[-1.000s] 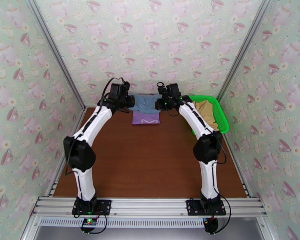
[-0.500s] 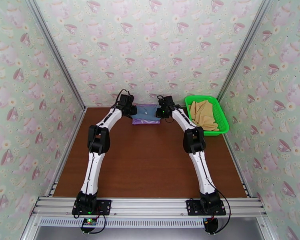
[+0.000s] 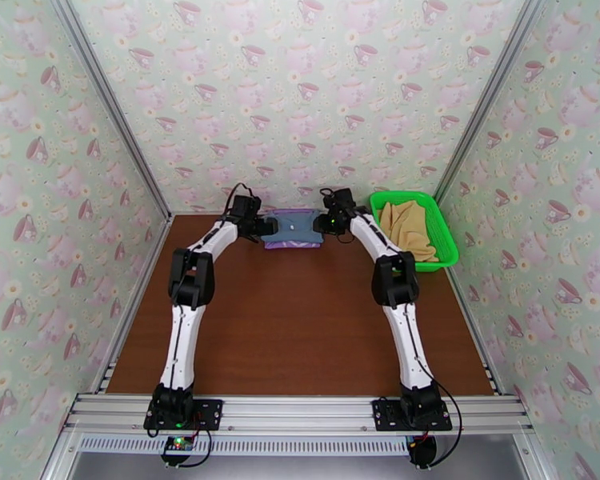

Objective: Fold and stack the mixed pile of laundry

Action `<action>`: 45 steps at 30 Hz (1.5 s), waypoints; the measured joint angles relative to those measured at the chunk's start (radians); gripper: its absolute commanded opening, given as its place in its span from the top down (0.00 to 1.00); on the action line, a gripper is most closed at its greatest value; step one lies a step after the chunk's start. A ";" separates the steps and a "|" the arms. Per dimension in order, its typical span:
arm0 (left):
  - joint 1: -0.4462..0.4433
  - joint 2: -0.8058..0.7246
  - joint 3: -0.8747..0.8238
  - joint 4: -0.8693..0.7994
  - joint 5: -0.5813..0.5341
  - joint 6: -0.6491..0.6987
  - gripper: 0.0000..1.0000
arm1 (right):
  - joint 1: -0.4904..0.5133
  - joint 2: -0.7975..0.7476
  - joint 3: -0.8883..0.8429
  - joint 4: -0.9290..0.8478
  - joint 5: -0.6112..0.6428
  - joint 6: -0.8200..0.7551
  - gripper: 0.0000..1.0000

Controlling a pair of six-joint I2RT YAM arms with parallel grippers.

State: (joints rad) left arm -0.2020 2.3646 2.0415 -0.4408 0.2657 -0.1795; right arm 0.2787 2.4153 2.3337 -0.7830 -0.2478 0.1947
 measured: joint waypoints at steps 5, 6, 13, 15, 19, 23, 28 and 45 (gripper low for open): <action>-0.001 -0.415 -0.227 0.092 0.001 0.015 0.00 | -0.008 -0.515 -0.301 0.021 0.056 -0.025 0.00; -0.003 -0.521 -0.285 0.132 0.001 0.015 0.00 | -0.010 -0.626 -0.378 0.054 0.052 -0.015 0.00; 0.001 -1.096 -0.679 0.432 0.001 -0.057 0.00 | -0.066 -1.297 -0.926 0.382 0.130 0.058 0.06; 0.010 -1.104 -0.699 0.407 0.000 -0.064 0.00 | -0.113 -1.246 -0.922 0.376 0.180 0.058 0.04; 0.011 -1.046 -0.746 0.286 -0.015 -0.080 0.05 | -0.248 -0.980 -0.855 0.274 0.245 0.066 0.11; 0.011 -1.024 -0.812 0.169 -0.019 -0.103 0.09 | -0.378 -0.643 -0.721 0.147 0.269 0.058 0.13; 0.003 -1.024 -0.813 0.118 -0.019 -0.117 0.09 | -0.448 -0.309 -0.487 0.017 0.303 0.030 0.14; -0.090 -0.960 -0.809 0.051 -0.072 -0.101 0.13 | -0.452 0.000 -0.232 -0.064 0.220 0.004 0.93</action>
State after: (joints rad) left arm -0.2916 1.4048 1.2327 -0.3897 0.1936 -0.2802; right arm -0.1734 2.4149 2.1021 -0.8467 -0.0280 0.1989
